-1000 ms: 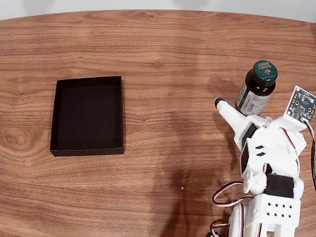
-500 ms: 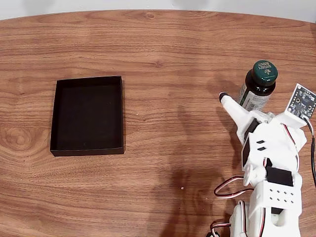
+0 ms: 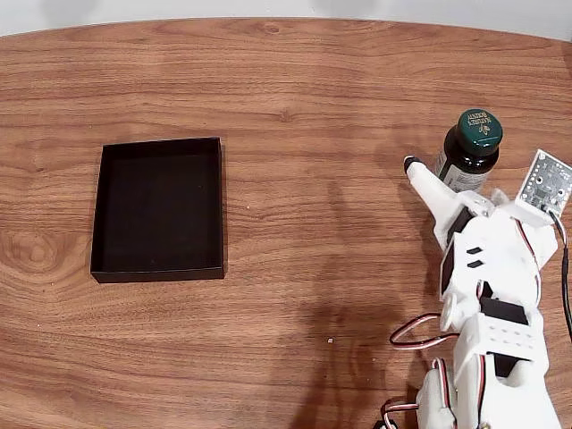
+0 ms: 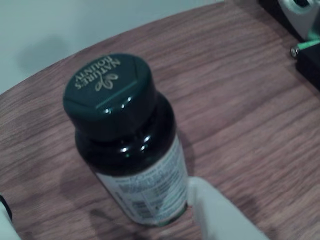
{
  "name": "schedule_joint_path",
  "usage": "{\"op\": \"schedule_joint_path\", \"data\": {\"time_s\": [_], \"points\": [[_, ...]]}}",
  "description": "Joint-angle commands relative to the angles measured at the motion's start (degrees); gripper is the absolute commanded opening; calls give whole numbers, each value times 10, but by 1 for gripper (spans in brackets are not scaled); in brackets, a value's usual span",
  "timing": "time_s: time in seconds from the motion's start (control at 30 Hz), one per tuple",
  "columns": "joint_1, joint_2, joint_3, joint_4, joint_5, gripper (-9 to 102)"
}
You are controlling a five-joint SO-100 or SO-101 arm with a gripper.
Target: Pick up the pill bottle and place it in the black box.
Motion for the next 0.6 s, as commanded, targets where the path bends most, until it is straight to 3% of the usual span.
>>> {"op": "schedule_joint_path", "data": {"time_s": [0.0,0.57], "points": [[11,-18,-19,-52,31,45],[54,-127,-47,-121,106,45]]}}
